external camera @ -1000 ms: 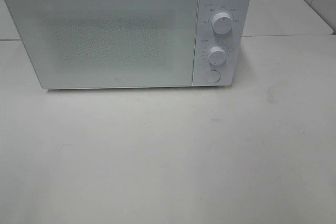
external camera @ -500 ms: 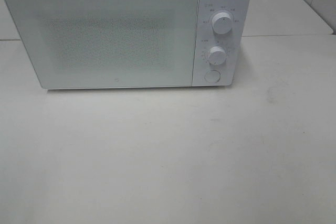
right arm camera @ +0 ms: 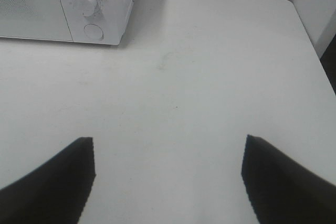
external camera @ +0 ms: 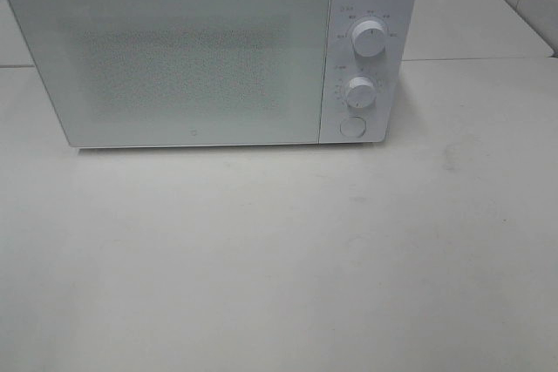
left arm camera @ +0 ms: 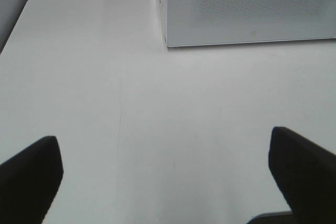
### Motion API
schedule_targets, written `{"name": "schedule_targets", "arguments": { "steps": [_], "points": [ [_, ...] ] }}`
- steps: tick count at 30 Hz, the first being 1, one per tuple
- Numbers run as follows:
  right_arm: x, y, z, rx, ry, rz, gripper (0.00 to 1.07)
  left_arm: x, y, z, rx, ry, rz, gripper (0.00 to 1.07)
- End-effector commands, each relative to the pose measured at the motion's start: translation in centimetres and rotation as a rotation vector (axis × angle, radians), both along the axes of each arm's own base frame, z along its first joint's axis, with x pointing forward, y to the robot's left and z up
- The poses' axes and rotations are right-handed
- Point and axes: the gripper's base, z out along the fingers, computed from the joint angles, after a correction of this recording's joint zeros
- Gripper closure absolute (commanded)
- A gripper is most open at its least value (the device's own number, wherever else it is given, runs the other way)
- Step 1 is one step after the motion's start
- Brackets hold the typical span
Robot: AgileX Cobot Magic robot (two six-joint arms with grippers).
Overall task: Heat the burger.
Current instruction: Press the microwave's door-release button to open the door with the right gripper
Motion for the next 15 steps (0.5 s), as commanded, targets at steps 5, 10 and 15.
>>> {"name": "schedule_targets", "arguments": {
  "steps": [5, 10, 15],
  "points": [
    [-0.5, 0.0, 0.4, 0.004, -0.042, -0.007, 0.31, -0.1, 0.0, 0.1, -0.006, -0.019, 0.008, 0.06],
    [0.8, 0.1, 2.5, 0.006, -0.06, -0.006, 0.31, -0.1, 0.0, 0.1, -0.006, -0.019, 0.008, 0.06],
    [2.6, 0.2, 3.3, 0.009, -0.084, -0.004, 0.31, -0.1, 0.0, 0.1, -0.006, -0.019, 0.008, 0.06]
  ]
}}
